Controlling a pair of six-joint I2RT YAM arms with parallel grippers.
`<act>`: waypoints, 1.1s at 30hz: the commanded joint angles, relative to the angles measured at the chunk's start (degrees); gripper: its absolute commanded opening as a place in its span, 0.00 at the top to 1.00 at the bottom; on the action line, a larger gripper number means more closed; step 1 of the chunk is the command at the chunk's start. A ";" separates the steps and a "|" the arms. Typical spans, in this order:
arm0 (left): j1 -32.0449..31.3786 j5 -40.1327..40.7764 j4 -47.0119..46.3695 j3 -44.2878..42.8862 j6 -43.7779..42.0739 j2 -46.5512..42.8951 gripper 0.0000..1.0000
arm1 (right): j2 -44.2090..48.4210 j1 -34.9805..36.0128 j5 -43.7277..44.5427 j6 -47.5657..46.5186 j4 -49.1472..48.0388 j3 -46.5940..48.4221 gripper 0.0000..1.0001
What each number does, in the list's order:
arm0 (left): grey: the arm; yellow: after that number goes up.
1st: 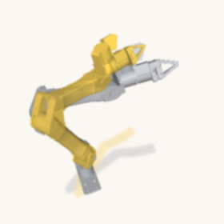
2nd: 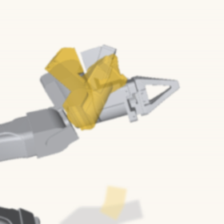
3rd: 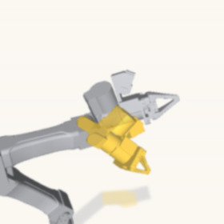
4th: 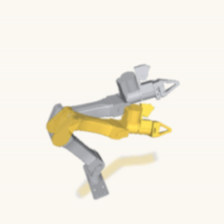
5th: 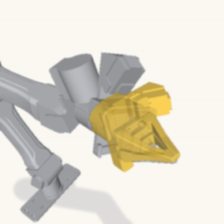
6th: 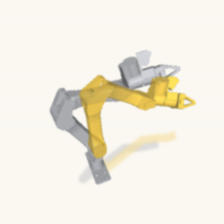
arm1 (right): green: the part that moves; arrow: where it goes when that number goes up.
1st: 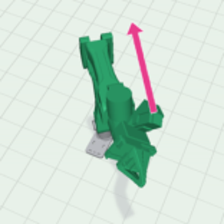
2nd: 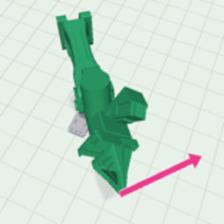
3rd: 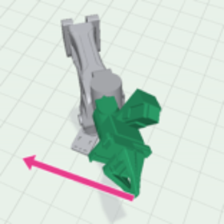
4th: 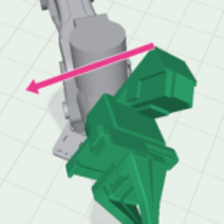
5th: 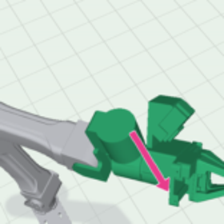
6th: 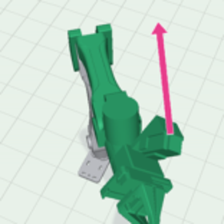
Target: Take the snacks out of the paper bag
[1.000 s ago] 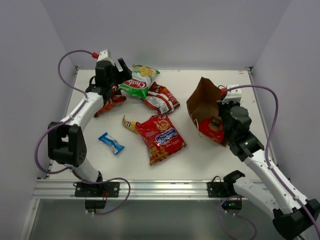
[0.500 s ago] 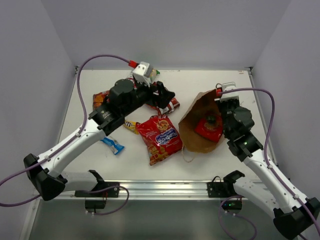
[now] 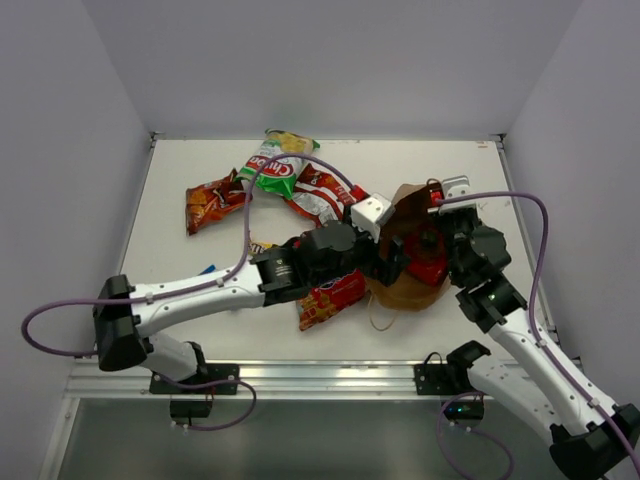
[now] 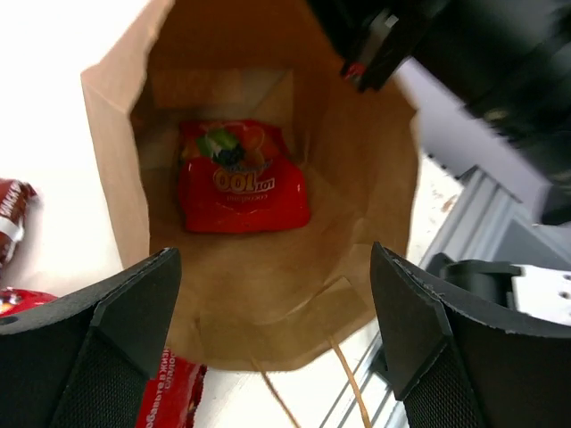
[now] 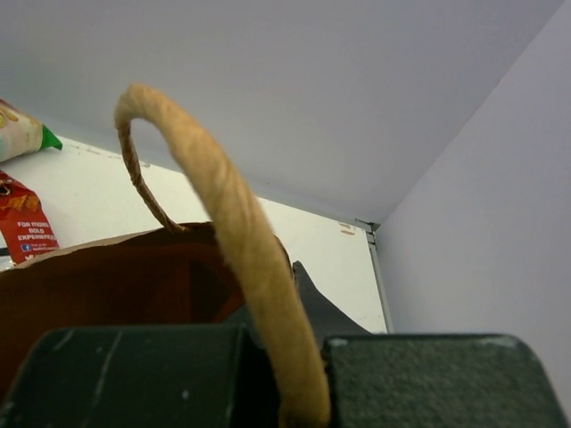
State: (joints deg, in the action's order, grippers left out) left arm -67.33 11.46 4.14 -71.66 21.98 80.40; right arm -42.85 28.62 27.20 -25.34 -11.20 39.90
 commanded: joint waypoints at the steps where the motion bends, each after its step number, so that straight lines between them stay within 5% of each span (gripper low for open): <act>1: -1.57 6.89 -5.35 -3.05 1.75 5.46 0.08 | 1.80 0.47 -0.92 0.55 -4.88 0.00 1.00; 19: -4.65 22.10 -15.73 -3.14 2.46 23.48 0.11 | 2.68 0.91 -0.13 9.25 4.60 2.73 1.00; 25: -4.57 22.12 -21.54 0.55 -4.04 24.54 0.12 | 2.42 0.91 -0.75 12.24 8.56 5.18 1.00; 33: -4.48 21.32 -16.27 -5.86 -3.00 31.39 0.08 | 1.46 0.91 -1.36 17.16 16.38 10.46 1.00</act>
State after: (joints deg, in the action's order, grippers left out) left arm -71.99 31.33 -12.27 -74.17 19.27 109.73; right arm -41.43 29.34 25.93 -11.90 3.53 45.67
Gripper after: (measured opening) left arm 0.909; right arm 0.011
